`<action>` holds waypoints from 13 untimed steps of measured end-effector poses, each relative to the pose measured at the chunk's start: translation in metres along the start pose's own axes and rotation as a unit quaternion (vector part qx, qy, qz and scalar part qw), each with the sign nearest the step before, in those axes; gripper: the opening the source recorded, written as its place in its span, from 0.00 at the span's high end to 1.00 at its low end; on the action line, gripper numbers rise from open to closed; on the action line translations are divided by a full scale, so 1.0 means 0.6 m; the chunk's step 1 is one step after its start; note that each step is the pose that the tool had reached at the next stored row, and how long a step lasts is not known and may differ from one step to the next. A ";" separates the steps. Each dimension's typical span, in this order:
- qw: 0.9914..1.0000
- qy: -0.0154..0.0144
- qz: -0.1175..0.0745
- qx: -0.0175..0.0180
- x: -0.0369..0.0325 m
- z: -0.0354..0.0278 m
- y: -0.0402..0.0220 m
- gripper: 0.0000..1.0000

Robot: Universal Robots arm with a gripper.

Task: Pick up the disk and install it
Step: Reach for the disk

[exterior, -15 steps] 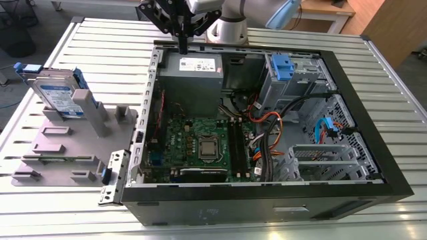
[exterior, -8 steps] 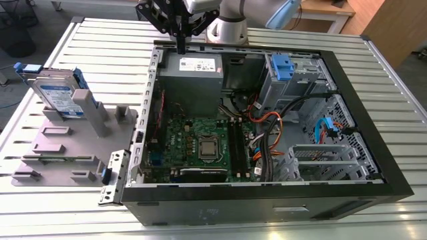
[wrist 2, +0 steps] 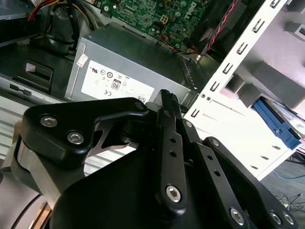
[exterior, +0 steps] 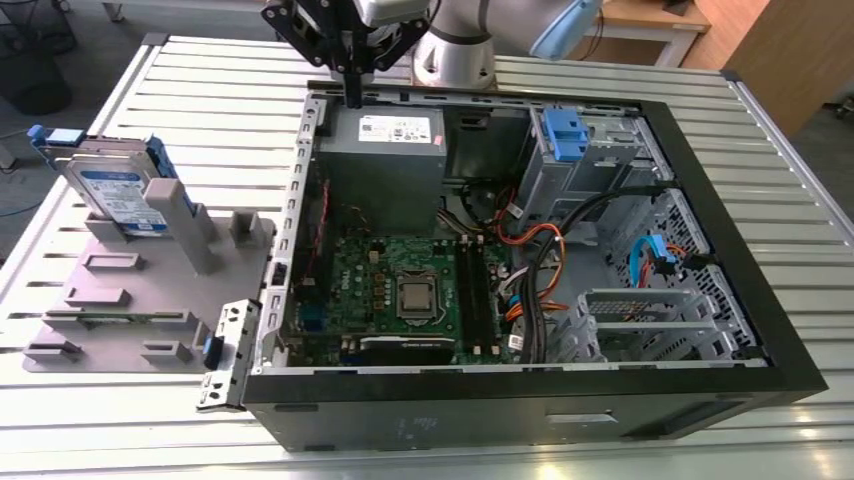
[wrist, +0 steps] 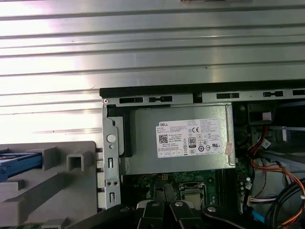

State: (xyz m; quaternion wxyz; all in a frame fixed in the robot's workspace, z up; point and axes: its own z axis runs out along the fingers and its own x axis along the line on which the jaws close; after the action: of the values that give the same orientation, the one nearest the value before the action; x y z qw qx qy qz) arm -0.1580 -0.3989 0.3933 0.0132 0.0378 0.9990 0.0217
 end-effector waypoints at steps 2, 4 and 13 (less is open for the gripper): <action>1.000 0.000 0.000 0.000 0.003 0.000 0.000 0.89; 1.000 0.000 0.000 0.000 0.006 0.000 0.000 0.89; 1.000 0.000 0.000 0.000 0.024 -0.001 -0.002 0.89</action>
State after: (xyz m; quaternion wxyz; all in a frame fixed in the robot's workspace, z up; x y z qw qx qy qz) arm -0.1726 -0.3989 0.3933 0.0134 0.0379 0.9990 0.0217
